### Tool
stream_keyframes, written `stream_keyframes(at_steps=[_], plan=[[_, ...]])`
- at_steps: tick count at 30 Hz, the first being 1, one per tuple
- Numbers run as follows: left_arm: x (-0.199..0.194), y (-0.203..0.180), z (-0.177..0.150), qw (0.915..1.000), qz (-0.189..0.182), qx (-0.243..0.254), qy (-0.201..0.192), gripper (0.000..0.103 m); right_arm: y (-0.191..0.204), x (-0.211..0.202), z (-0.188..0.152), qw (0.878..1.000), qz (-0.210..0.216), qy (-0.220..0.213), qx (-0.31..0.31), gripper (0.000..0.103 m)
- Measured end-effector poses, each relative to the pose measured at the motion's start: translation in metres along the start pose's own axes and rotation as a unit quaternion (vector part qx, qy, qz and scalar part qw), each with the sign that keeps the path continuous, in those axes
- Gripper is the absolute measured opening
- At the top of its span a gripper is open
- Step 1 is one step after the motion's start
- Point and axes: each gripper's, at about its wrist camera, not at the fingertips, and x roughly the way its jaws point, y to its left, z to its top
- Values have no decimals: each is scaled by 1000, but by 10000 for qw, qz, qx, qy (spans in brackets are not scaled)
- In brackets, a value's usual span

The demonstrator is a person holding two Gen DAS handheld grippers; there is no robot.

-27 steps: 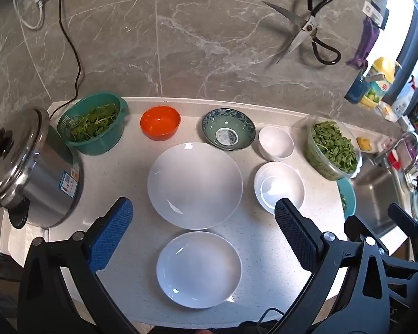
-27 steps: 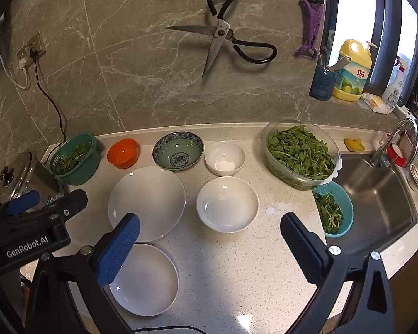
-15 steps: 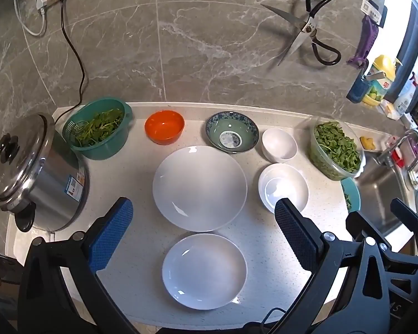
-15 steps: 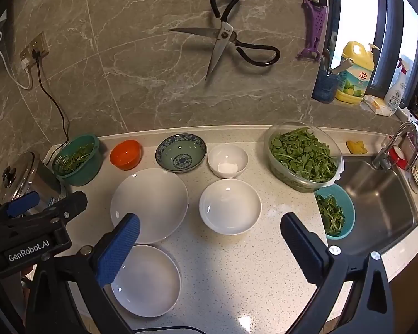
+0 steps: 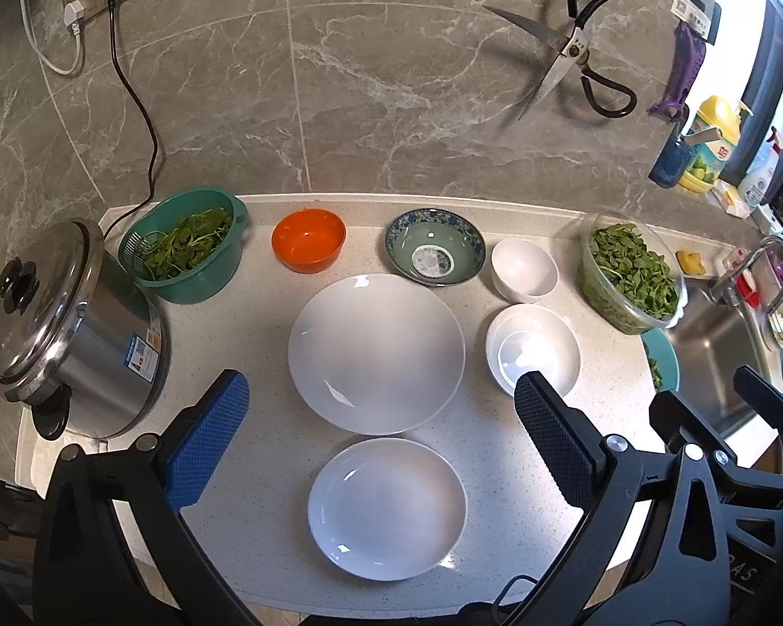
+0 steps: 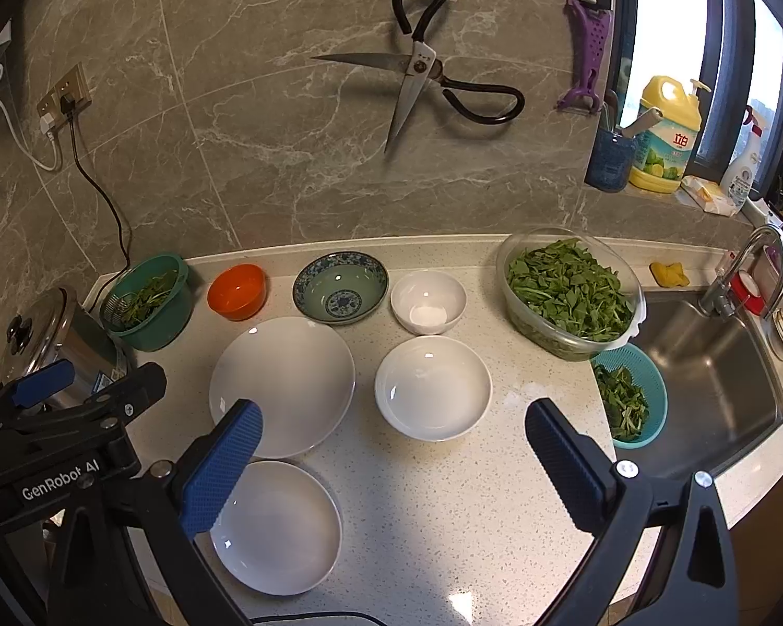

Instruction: Organize plates and bowls

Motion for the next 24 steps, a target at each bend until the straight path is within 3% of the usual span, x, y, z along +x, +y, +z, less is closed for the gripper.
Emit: stream_keyframes(at_steps=[24], plan=[[-3,5,14,10000,-57,-66,27,103,-1,0,-1,10000,26,-14,21,103]])
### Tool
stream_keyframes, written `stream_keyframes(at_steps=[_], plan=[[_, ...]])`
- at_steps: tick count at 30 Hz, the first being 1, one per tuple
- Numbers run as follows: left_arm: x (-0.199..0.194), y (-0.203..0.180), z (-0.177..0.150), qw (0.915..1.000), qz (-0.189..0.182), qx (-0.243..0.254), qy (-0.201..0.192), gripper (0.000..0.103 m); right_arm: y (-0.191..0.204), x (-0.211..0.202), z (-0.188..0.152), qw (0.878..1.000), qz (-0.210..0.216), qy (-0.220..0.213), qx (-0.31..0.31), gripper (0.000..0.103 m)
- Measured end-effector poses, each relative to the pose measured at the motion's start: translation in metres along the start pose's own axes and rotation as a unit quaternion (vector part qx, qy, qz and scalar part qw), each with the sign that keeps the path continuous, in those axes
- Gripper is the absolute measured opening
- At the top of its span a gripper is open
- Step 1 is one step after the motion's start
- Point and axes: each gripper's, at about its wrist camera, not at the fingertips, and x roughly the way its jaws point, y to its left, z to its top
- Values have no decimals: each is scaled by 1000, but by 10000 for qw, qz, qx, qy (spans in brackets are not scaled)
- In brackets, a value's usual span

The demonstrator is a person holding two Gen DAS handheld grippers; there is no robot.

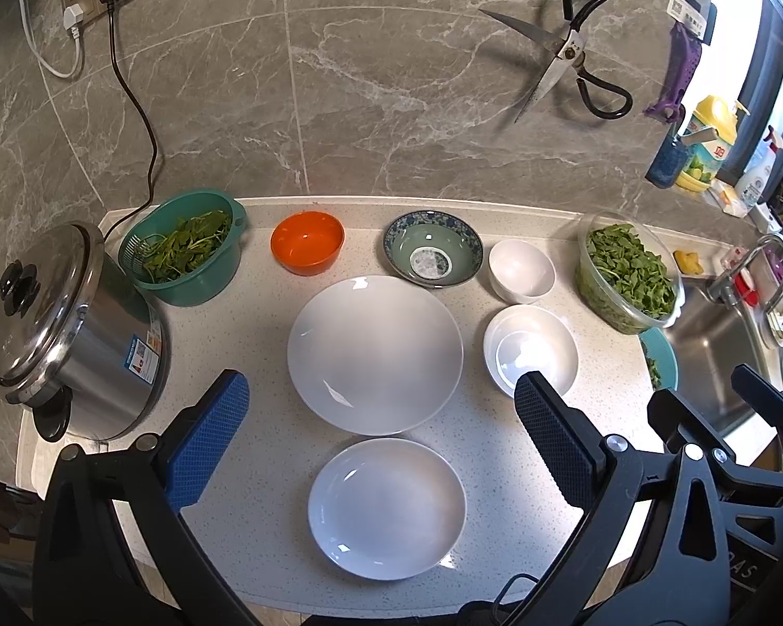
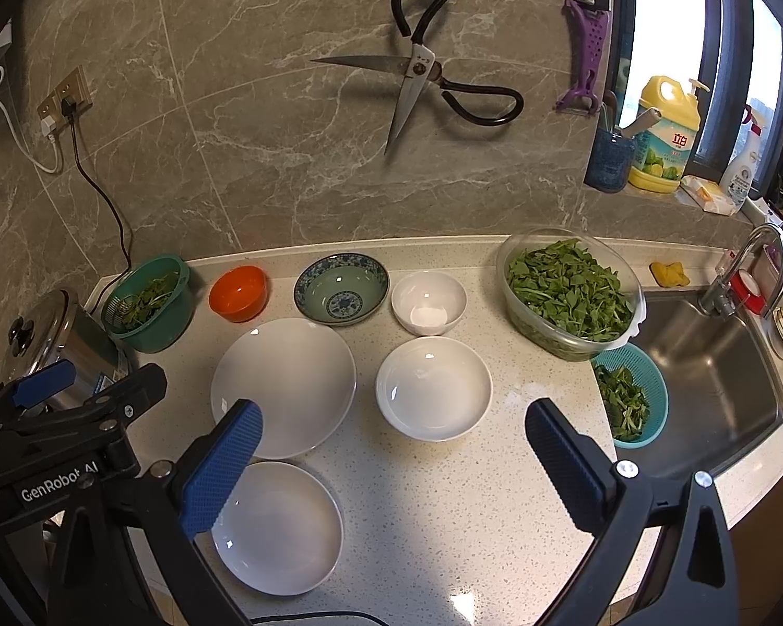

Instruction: Organize plates and bowls

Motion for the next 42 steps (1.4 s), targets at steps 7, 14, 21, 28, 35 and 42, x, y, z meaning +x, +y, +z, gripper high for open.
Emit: stream_keyframes(at_steps=[7,14,21,28,35,42], plan=[[-2,2,0,10000,-13,-11,12,103,0,-2,0,10000,14,-6,2,103],[-3,3,1,10000,-6,-8,13,103,0,-2,0,10000,23,-12,11,103],[-3,3,1,10000,-2,-3,12,103,1,-2,-1,10000,21,-11,15,103],[-4,3,1,10000,11,-1,13,103,0,-2,-1,10000,23,-6,14,103],[-3,2,2,10000,7,-6,18,103,1,-2,-1,10000,18,-24,1,103],[-4,3,2,10000,5,-10,15,103,2,-2,-2,10000,16,-16,4,103]])
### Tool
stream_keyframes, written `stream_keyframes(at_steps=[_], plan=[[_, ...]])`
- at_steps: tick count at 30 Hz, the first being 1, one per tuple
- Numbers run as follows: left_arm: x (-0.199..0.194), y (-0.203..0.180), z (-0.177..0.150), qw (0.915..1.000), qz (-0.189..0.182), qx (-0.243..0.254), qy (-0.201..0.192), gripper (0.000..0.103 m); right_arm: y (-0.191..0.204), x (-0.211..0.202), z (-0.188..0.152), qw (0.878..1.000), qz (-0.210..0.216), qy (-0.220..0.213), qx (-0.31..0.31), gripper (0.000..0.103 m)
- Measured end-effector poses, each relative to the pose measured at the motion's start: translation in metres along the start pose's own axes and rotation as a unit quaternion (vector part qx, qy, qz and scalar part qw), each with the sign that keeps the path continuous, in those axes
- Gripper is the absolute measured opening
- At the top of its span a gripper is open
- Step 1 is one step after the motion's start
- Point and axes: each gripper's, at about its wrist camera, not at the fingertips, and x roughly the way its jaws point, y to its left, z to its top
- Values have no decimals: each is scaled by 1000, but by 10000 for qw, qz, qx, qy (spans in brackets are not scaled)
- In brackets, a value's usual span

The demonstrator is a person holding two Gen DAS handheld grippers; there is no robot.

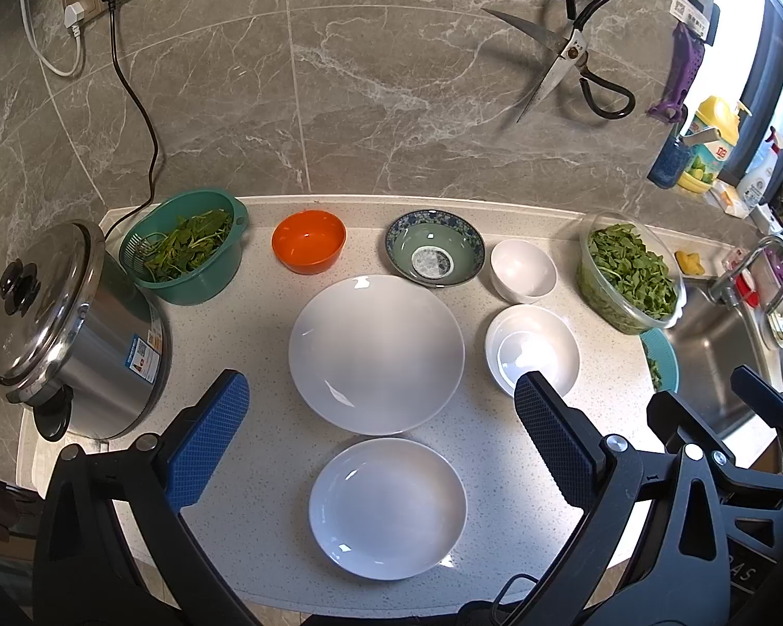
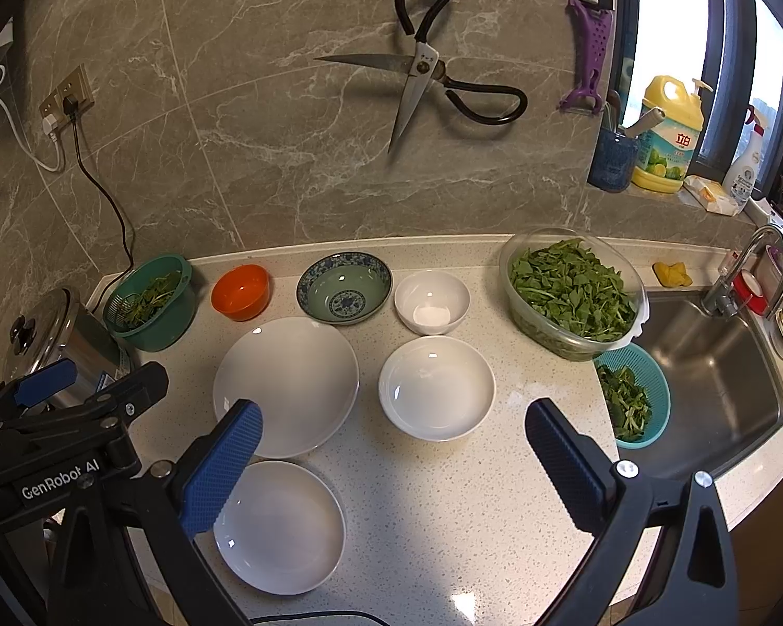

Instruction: Organize plates and bowls

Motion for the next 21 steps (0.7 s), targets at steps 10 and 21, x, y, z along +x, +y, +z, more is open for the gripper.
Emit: stream_keyframes(at_steps=[10,21], plan=[[0,0,0,10000,12,7,-7,103,1,0,0,10000,14,6,3,103],[2,2,1,10000,23,10,14,103,1,2,-2,10000,6,28,10,103]])
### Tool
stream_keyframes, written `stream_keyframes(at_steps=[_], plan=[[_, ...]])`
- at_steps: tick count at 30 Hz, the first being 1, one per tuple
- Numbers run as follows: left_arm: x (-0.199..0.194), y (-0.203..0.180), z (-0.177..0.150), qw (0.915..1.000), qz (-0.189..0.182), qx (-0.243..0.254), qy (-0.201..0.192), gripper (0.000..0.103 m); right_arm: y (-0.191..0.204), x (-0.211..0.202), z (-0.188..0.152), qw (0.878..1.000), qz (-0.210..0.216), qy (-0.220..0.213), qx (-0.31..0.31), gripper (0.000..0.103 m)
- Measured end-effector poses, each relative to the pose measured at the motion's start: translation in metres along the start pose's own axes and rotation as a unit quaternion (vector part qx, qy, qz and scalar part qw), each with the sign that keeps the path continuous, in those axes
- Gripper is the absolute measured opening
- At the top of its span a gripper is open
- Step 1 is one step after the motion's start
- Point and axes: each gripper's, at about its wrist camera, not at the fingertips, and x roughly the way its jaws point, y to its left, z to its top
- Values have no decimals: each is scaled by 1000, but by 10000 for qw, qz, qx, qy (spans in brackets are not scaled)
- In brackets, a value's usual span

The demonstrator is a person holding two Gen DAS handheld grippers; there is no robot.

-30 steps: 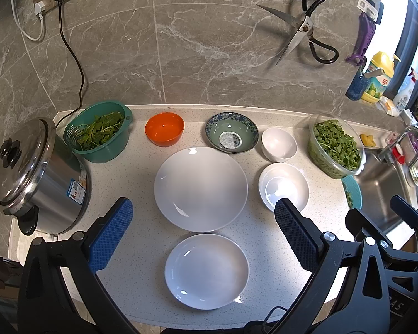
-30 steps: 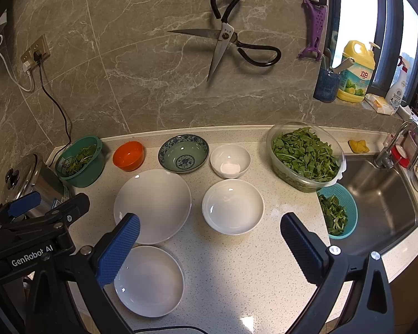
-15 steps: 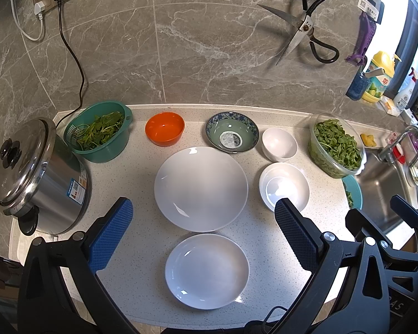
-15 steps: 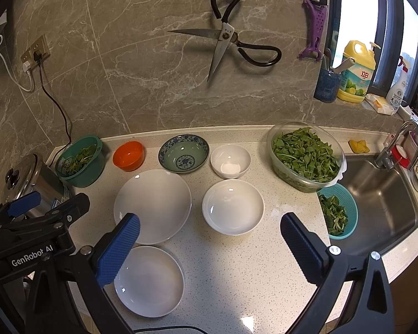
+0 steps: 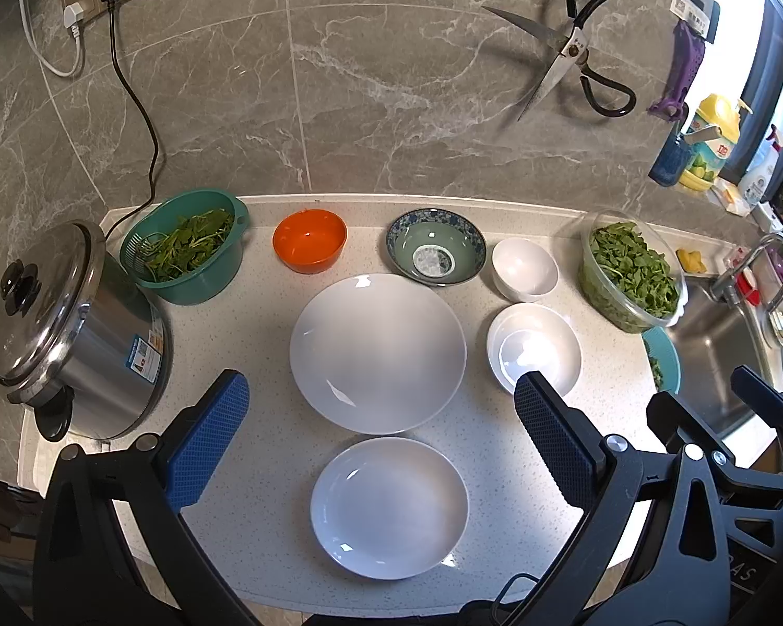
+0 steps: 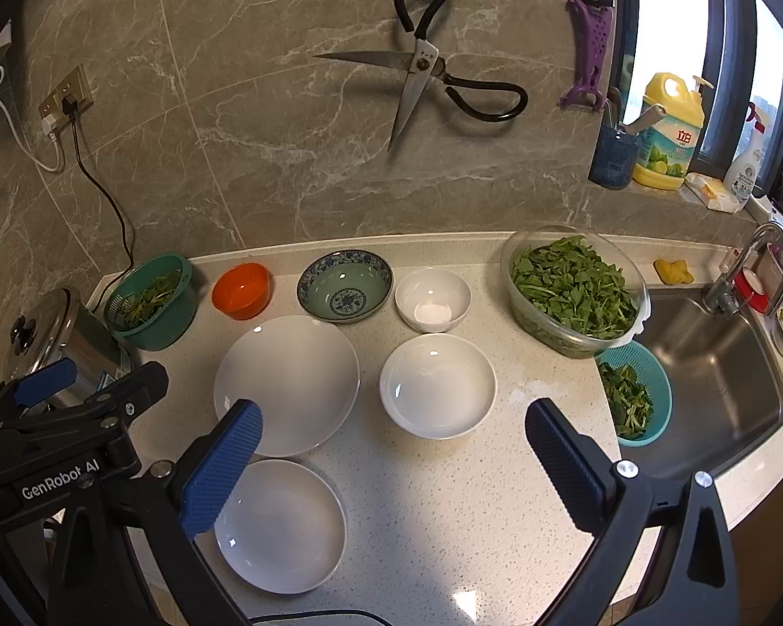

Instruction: Organize plates and bowls

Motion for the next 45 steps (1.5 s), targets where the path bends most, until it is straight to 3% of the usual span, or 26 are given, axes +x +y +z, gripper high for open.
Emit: stream_keyframes(at_steps=[20,26,32,41,45], plan=[[48,18,-1,9996,-6,-131,238,103,9,40,-3,9992,115,384,21,103],[89,49,-2,9979,-274,-515,266,103,21,78,-3,9982,64,568,-186,103],[132,85,-4,9979,-94,-629,131,103,36,115,-7,9956,-11,823,-443,103],[228,128,-4,9948,894,-104,483,103,36,188,-17,9912,516,1201,-216,103],[266,155,-8,9971,417,-305,555,103,30,212,-27,9887,738,1295,-139,97]])
